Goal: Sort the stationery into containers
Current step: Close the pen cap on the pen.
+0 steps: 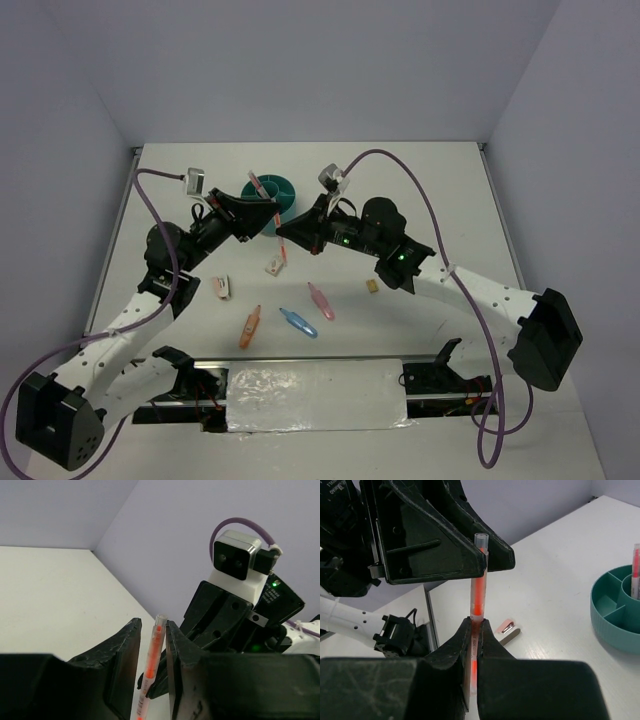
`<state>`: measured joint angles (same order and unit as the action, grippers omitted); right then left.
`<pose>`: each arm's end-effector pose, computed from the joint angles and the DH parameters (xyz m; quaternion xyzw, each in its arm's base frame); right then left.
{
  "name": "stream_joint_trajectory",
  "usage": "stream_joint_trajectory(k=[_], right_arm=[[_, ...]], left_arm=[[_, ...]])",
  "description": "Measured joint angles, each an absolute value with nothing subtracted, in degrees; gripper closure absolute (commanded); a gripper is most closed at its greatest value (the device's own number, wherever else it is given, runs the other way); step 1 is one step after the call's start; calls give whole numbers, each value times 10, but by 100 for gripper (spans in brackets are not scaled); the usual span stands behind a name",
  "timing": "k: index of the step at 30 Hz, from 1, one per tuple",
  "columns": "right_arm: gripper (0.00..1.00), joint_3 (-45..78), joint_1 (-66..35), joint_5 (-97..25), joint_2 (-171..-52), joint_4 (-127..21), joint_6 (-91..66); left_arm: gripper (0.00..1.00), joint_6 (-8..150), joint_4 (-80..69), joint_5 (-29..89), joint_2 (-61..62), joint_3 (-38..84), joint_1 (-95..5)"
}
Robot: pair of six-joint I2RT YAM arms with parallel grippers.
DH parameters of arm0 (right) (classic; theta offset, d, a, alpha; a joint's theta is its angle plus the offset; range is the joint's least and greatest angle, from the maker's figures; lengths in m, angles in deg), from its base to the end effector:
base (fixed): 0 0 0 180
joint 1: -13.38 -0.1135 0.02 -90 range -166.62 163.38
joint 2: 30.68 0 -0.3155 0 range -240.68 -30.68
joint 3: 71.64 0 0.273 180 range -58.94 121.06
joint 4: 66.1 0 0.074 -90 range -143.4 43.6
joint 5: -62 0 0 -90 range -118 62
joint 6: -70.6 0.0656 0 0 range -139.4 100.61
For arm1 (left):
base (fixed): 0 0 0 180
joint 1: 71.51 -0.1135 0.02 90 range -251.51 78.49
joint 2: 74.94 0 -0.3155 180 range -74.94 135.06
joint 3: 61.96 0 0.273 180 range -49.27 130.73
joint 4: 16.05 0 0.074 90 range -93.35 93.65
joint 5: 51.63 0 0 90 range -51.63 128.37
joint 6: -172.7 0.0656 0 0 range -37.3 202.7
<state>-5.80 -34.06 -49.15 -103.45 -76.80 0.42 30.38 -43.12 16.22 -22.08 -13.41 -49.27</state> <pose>0.2074 0.2609 0.3908 -0.2905 0.6205 0.5019 0.5280 0.1998 -0.1084 0.3966 0.0135 0.5663 -0.5796 0.5858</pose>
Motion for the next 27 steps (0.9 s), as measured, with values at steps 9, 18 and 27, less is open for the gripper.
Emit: stream_joint_trajectory(k=[9, 18, 27], right_arm=[[100, -55, -341, -490, -1034, -747, 0], [100, -37, -340, -490, -1034, -714, -7], [52, -37, -341, -533, -1035, -734, -4]], left_arm=[[43, 337, -375, 148, -218, -126, -493], [97, 358, -353, 116, -216, -124, -485], [100, 380, -334, 100, -230, -112, -485]])
